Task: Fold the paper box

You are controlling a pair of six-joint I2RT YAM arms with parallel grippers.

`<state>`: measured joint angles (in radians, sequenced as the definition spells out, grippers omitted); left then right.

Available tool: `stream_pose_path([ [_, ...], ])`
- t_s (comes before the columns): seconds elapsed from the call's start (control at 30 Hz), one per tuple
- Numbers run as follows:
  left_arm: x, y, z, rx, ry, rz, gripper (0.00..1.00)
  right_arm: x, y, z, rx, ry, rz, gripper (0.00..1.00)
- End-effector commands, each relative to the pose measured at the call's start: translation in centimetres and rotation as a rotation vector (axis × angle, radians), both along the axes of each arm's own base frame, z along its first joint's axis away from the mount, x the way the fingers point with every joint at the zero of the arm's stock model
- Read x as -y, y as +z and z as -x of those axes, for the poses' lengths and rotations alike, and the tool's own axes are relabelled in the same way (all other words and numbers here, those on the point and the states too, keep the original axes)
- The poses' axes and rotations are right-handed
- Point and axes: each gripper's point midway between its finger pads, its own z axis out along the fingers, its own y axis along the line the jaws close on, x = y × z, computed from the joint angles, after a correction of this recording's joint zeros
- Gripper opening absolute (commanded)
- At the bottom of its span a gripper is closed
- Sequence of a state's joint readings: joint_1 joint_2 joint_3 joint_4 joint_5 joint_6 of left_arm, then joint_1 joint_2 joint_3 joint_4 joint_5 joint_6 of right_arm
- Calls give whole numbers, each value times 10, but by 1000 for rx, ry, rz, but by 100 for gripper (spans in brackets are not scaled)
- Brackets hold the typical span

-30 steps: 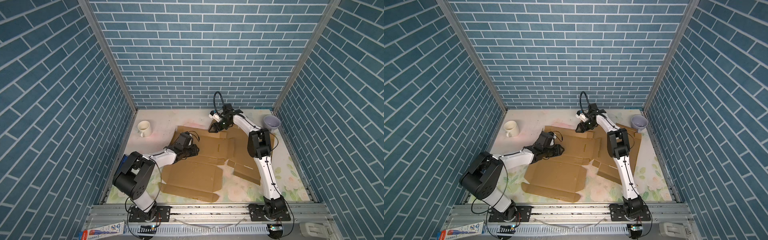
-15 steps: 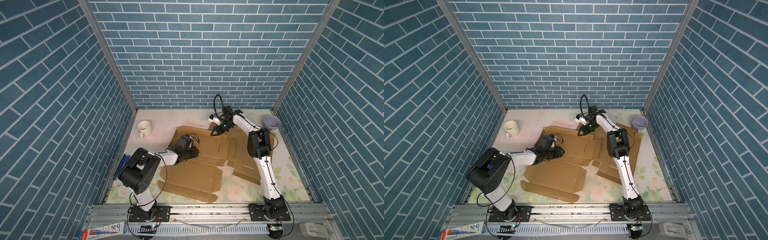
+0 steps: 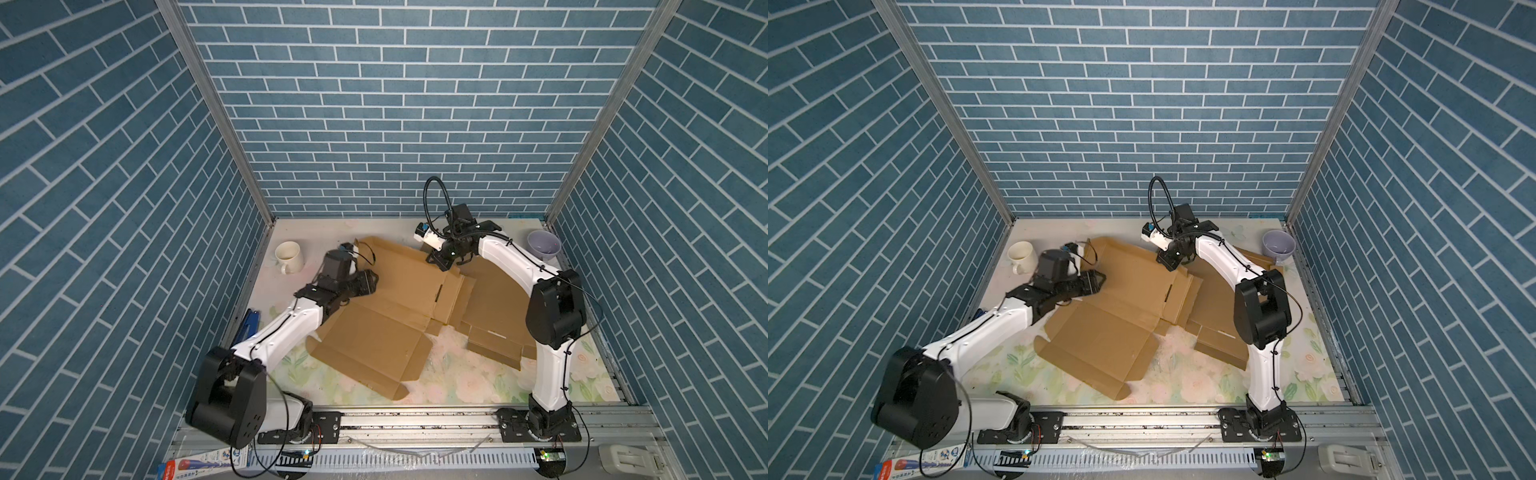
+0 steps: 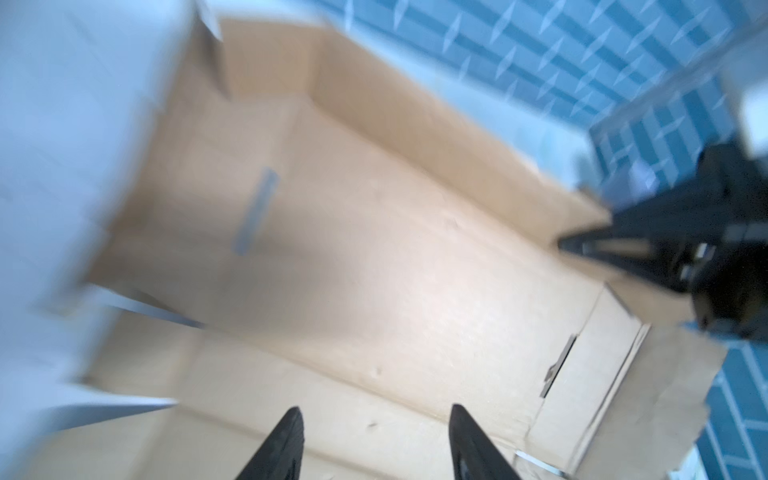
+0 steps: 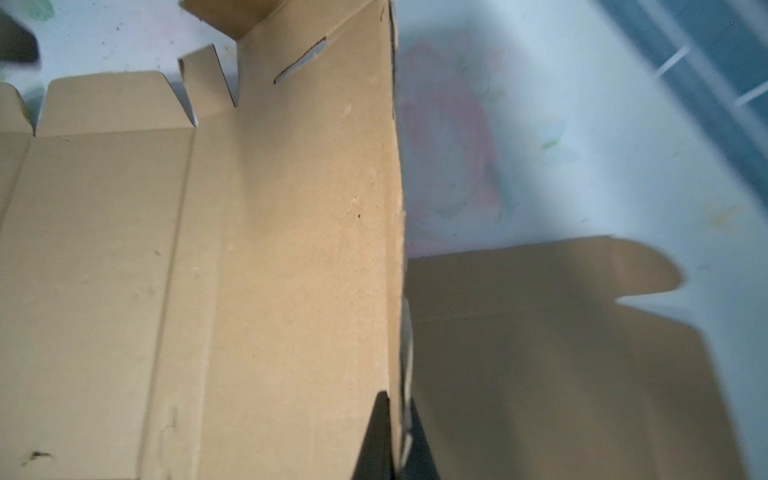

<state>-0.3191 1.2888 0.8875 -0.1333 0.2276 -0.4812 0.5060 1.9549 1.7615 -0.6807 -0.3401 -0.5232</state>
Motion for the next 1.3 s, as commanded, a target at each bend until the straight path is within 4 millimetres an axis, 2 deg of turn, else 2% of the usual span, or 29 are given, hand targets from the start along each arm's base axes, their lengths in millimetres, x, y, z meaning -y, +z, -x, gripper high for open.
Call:
stream_pose_path([
  [0.0,-33,-1,14,-55,21,-64,58,17,31,-2,211,40,107,0],
  [0.13,-50,29,14,8,66,-12,63,21,61,10,382,78,203,0],
  [0.27,-57,54,14,64,94,55,69,20,87,21,542,68,242,0],
  [0.33,-61,58,14,72,107,80,71,18,86,29,602,69,241,0],
  [0.43,-66,60,11,82,117,108,74,17,68,33,682,71,251,0],
  [0.57,-66,70,3,116,108,130,76,26,43,30,780,62,289,0],
  [0.63,-60,76,-3,141,76,100,77,27,37,30,829,71,300,0],
  [0.77,-41,70,-11,140,-2,-65,78,27,36,35,884,77,266,0],
  [0.9,-12,68,-26,148,-93,-105,81,28,25,38,867,100,277,0],
  [1.03,16,65,-45,168,-190,-167,83,27,24,37,860,105,277,0],
  [1.27,38,55,-81,144,-270,-200,89,27,25,39,858,114,266,0],
])
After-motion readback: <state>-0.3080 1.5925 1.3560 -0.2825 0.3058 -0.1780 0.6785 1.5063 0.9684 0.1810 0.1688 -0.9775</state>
